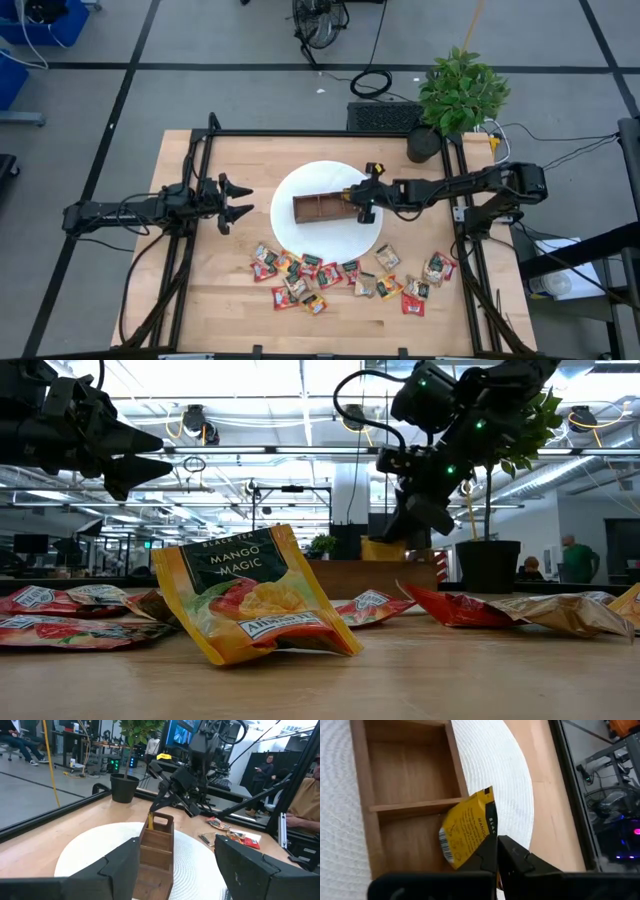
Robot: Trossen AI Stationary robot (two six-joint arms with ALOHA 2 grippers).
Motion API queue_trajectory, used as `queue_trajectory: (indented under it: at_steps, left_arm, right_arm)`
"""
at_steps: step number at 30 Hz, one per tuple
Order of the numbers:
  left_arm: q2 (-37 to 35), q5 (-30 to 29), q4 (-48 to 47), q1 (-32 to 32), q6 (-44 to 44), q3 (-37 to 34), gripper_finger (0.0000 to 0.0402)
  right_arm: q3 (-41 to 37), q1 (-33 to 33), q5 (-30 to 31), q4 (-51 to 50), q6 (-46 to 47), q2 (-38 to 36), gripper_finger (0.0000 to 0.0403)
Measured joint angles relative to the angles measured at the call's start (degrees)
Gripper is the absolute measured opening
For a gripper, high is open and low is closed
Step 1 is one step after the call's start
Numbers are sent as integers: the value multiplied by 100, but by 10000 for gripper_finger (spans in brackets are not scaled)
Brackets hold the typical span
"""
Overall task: Pick & Place Tea
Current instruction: Put the yellow tea bag into the right section of the wooden organizer
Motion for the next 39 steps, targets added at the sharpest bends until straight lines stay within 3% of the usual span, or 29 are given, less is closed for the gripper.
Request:
queue_trajectory:
  at_steps: [8, 16, 25, 30, 35, 39]
  left_arm:
    - [0, -2, 0, -2, -13, 0, 253]
    - [-1, -2, 0, -2, -11, 0, 253]
    - [-2, -4, 0, -1, -2, 0, 253]
    - [-2, -7, 0, 0, 5, 0, 253]
    - [-2, -11, 0, -1, 4, 0, 253]
    - [-2, -13, 2, 0, 2, 0, 253]
  right_arm:
    - [0, 3, 1, 2, 35, 0, 10]
    - [0, 3, 43, 2, 159, 0, 61]
    - [0, 7, 950, 102, 129, 0, 131]
    - [0, 121, 1059, 323, -38, -30, 153]
    - [0, 504, 1057, 229, 153, -299, 171]
    - [0, 1274, 1052, -322, -96, -697, 188]
